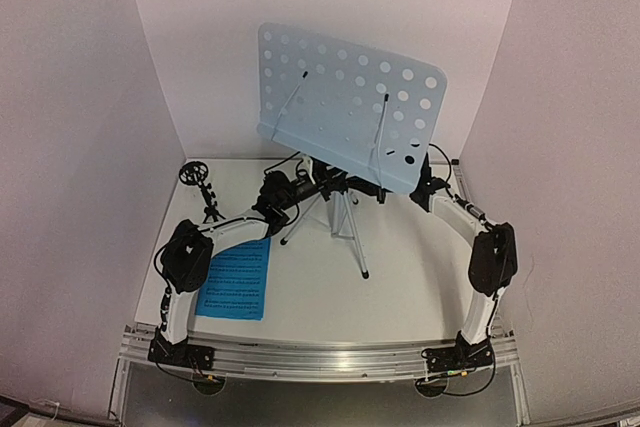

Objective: Pack up the instrument practice props

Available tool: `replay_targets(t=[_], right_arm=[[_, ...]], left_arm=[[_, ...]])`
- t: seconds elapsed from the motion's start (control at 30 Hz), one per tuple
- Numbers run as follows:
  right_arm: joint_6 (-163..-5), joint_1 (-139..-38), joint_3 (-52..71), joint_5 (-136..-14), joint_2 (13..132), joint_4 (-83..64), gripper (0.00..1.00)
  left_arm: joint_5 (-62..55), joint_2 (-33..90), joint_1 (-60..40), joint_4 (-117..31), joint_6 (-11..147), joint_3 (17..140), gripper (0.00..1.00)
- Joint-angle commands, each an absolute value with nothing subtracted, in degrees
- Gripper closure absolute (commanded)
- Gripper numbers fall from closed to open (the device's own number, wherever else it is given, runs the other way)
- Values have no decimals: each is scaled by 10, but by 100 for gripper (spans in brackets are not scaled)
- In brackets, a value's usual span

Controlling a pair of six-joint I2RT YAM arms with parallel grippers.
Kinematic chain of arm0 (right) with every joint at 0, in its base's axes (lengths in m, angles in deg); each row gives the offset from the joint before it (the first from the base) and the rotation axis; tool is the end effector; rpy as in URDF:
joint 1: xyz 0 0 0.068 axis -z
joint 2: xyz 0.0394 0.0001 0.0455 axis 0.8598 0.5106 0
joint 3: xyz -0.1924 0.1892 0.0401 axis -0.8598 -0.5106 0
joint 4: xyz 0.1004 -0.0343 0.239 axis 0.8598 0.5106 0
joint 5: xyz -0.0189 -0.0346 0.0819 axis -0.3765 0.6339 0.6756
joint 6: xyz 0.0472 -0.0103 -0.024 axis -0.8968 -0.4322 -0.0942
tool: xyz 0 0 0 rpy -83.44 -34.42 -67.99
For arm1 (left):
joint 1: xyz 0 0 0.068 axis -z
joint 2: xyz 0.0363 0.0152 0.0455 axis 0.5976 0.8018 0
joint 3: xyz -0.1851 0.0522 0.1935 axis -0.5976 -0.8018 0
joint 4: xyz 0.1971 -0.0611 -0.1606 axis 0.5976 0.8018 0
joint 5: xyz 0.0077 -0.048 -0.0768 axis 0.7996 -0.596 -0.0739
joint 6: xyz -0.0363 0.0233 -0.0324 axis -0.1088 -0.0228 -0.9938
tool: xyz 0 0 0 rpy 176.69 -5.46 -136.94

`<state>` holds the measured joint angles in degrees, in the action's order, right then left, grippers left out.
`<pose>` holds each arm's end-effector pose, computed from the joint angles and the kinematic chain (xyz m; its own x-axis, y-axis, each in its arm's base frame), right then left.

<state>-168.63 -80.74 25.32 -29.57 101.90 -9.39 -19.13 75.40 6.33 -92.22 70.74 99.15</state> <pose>0.4122 0.1925 0.3053 -0.9129 0.2864 0.2907 0.3344 0.1167 0.9352 0.3584 -0.3543 0.3068 0.1319 -0.3120 -0.9409 0.9295 0.3686 0.0081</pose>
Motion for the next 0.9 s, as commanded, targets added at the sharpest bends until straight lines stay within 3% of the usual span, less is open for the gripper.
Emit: replay_targets(t=[0.0,0.2,0.53,0.87], right_arm=[[-1662,-810,272,-275,1024,-101,100],[-1552,-809,275,-256,1030,-101,100],[-1118,-809,266,-303,1006,-101,100],[-788,-811,235,-243,1000,-129,100]], left_arm=[[-173,741,55,-926,695,1000,100],[-175,736,48,-917,658,1007,100],[-182,723,43,-875,626,1015,100],[-186,731,42,-871,607,1030,100]])
